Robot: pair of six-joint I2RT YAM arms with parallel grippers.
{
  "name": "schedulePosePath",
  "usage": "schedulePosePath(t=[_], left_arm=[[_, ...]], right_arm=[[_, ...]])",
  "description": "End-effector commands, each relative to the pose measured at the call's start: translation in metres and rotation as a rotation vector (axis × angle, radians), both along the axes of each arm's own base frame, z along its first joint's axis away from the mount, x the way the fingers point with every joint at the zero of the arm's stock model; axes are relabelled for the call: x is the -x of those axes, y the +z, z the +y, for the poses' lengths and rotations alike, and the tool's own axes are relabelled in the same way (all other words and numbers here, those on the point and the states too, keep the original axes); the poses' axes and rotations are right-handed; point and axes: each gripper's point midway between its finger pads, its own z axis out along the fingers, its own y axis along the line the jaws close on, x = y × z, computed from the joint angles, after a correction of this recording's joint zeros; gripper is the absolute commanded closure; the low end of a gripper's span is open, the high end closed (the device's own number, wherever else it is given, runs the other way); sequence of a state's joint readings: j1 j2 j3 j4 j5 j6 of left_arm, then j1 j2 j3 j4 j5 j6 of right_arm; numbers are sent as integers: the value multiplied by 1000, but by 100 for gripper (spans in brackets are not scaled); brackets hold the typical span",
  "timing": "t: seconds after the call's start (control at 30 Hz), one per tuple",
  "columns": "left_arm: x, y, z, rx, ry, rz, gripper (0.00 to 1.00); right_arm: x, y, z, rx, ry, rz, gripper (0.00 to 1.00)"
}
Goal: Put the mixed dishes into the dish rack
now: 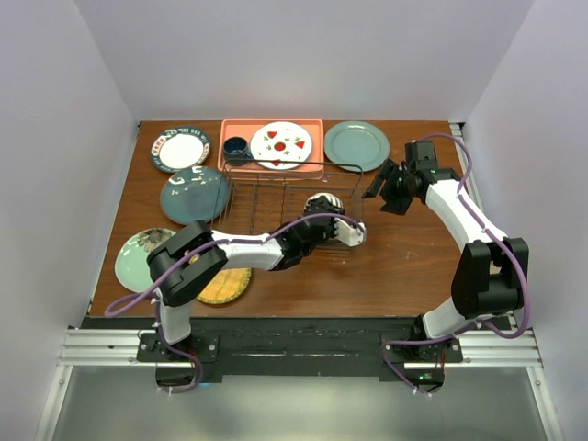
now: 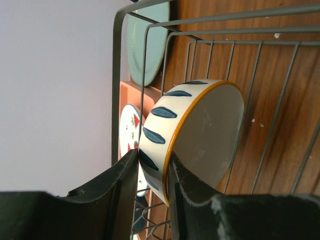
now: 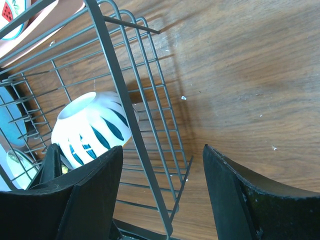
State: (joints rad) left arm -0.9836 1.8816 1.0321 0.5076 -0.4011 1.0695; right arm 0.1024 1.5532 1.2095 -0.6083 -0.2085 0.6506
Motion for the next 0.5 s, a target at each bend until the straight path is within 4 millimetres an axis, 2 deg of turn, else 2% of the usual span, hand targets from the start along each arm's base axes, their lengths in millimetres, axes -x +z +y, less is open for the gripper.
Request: schedulePosePath(t=[0.0,0.17,0.3,0.47], left_arm=[[8,37,-9,109,-7,61,66],[17,27,-8,122,-5,149,66],[24,28,-6,153,-8,201,58],[32,15,-2,149,0,260,49]], right_arm=[[-3,3,-1,-12,-19,-19,31],[-3,1,-1,-16,-32,-14,32],[-5,1,-3,-11,-47,-16,32],[-6,2,-3,-11,-60,-19,32]])
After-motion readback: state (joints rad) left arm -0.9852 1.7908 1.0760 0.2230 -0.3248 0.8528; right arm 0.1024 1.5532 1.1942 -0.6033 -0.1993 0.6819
